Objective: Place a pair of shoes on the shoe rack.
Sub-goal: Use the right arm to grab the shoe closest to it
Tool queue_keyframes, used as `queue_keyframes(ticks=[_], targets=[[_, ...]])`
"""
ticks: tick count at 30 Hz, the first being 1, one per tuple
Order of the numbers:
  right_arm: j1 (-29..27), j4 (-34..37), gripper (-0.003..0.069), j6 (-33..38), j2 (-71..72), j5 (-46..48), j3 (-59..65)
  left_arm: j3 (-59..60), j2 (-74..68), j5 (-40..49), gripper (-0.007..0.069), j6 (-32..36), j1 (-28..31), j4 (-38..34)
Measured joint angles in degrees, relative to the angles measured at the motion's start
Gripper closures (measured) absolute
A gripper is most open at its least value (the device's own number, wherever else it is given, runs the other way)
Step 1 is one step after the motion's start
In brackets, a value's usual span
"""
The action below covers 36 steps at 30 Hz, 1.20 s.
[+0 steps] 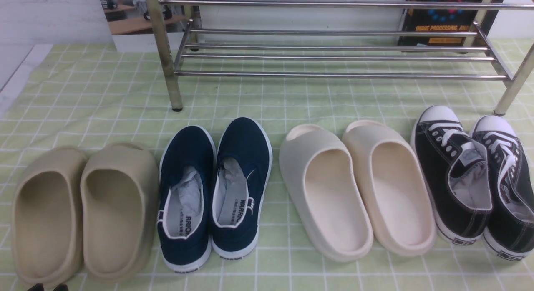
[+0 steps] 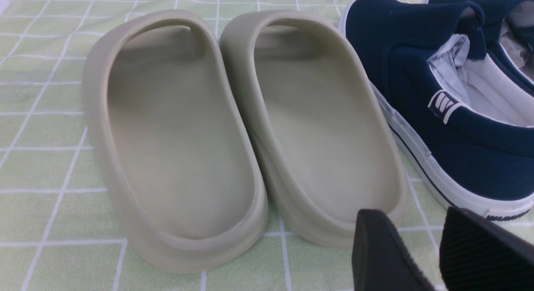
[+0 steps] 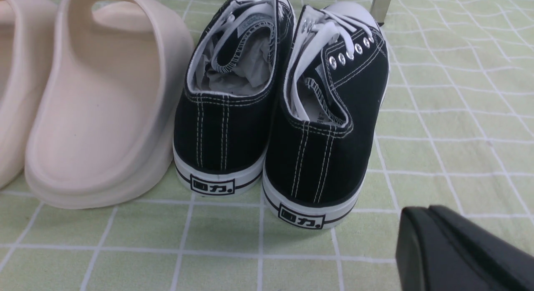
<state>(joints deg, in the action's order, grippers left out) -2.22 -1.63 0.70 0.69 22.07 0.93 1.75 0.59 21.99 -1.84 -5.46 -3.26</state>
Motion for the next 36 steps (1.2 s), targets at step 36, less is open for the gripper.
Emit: queue_keyframes(ticks=[36], targets=[[0.00,1.32,0.0651,-3.26,-17.23,-30.23,-26.07,0.00,0.00,0.05,0.0386,0.00,0.00,0.00]])
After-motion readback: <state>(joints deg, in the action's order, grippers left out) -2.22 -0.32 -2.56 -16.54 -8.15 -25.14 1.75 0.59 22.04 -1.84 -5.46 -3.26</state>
